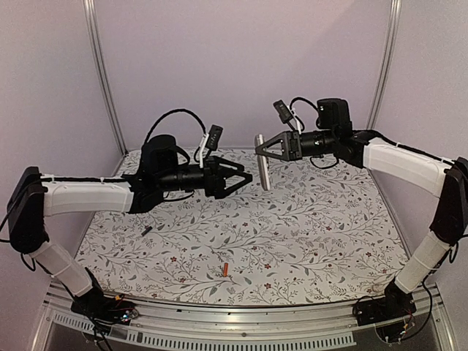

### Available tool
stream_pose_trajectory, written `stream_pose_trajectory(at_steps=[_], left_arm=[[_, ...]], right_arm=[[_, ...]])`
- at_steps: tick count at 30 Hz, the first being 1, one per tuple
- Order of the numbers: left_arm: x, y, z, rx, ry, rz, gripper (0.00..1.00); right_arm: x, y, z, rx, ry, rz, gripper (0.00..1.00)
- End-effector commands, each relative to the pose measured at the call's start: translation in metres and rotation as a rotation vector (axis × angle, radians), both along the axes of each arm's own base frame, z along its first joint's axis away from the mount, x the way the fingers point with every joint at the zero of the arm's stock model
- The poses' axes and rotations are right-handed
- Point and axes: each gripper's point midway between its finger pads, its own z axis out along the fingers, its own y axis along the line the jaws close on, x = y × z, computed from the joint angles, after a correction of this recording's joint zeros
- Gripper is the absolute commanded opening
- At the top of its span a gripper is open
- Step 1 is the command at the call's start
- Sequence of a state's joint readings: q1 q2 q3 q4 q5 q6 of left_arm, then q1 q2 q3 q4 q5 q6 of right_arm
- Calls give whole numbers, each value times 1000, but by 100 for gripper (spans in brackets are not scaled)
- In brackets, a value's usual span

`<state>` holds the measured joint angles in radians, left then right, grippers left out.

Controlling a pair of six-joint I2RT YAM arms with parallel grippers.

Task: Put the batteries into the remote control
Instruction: Pass from the right arm to the left

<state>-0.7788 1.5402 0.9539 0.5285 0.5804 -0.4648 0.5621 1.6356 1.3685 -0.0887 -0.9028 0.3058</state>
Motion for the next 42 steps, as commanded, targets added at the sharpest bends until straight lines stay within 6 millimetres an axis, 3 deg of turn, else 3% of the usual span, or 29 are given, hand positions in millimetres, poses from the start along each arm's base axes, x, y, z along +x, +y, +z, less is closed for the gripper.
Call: stream_pose_trajectory(at_steps=[1,7,16,26,28,30,35,38,42], left_arm=[[-19,-22,10,-59,-6,-102,99],[-27,-34,17,-99,2,-136,94],[-26,-38,30,-169,10,-139,79],[-17,-37,34,-188,3,-90,46],[-15,-36,32,-178,2,-73,40],[-9,-32,31,-152,-14,-26,35],[12,-21,11,-24,-19,129,26],[26,-13,-2,66,-18,220,24],[38,-4,-16,171,-30,312,23]], right_arm=[[-22,15,57,153,-81,91,32],[-35,25,75,223,-94,138,30],[-43,31,82,272,-91,168,28],[-45,31,77,284,-69,179,27],[-45,31,76,282,-63,173,34],[-42,29,75,280,-55,149,56],[-28,21,63,232,-5,63,80],[-18,14,48,147,8,-30,82],[-6,1,29,4,-5,-156,78]])
